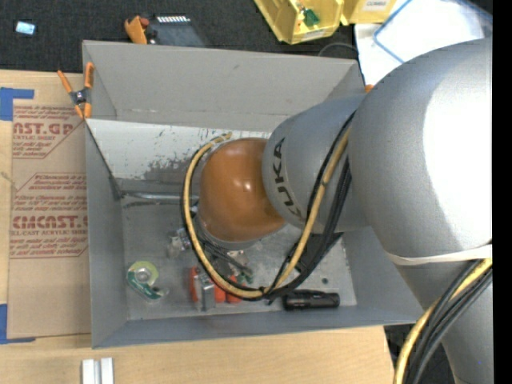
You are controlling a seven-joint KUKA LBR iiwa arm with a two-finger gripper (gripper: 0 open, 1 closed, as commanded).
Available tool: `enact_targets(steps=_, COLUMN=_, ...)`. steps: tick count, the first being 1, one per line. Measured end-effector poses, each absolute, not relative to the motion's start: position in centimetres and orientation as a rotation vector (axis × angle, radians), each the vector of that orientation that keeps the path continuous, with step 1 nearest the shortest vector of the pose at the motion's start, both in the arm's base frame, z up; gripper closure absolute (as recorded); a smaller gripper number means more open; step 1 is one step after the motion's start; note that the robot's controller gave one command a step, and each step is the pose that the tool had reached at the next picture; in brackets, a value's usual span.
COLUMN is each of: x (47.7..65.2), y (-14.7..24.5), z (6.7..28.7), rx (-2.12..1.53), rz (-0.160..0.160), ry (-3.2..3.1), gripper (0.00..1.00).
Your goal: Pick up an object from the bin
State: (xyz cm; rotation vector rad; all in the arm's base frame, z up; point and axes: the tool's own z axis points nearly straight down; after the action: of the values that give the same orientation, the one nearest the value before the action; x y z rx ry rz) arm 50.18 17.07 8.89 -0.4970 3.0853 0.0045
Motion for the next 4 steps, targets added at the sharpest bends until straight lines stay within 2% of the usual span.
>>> enact_targets(steps=1, x=53.0, y=13.4, z=8.1, rx=-0.201, rz=0.006, ry=3.117, gripper=0.0)
enact_targets(steps=2, x=50.8, y=11.9, z=7.4, rx=-0.323, rz=0.009, ry=3.107, gripper=0.0)
enact_targets(steps=3, x=51.1, y=10.0, z=12.5, rx=-0.299, rz=0.008, ry=3.109, gripper=0.0)
enact_targets(steps=4, x=50.4, y=9.6, z=9.7, rx=-0.214, rz=0.006, ry=3.122, gripper=0.0)
